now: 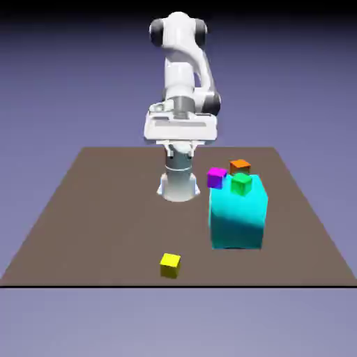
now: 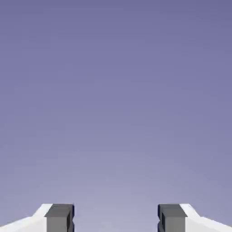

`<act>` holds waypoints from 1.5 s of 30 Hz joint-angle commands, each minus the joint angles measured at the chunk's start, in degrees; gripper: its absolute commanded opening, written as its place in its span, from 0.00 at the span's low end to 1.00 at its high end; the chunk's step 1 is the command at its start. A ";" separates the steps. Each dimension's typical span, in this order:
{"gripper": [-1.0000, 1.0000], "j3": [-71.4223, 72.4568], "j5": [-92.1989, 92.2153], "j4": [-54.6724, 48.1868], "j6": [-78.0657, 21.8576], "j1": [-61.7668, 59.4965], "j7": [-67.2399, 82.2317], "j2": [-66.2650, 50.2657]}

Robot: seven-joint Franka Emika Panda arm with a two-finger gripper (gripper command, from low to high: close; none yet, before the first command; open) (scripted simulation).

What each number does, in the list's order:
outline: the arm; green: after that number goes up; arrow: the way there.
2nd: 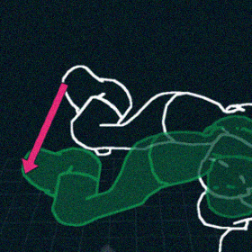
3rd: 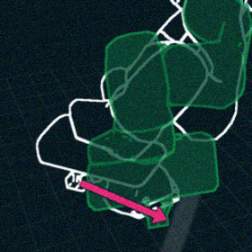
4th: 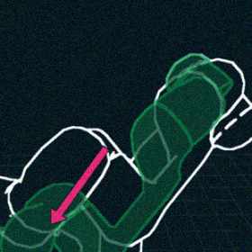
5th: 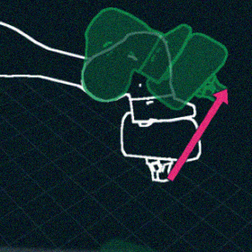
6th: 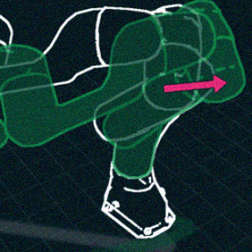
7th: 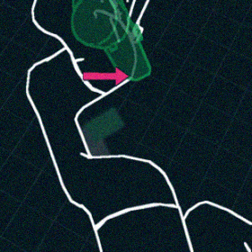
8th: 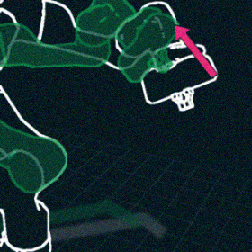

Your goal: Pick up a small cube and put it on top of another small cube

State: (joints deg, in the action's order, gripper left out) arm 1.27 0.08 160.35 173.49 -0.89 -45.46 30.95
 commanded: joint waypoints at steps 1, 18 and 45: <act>0.50 1.05 0.07 -0.54 -0.43 -1.31 -2.50 -1.42; 0.50 18.92 1.18 -9.78 -7.71 -23.52 -44.86 -25.46; 0.00 28.20 -3.48 -22.64 -7.02 -37.62 -95.08 -62.60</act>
State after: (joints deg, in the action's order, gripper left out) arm 29.47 -3.40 137.71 166.47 -38.50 -140.54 -31.65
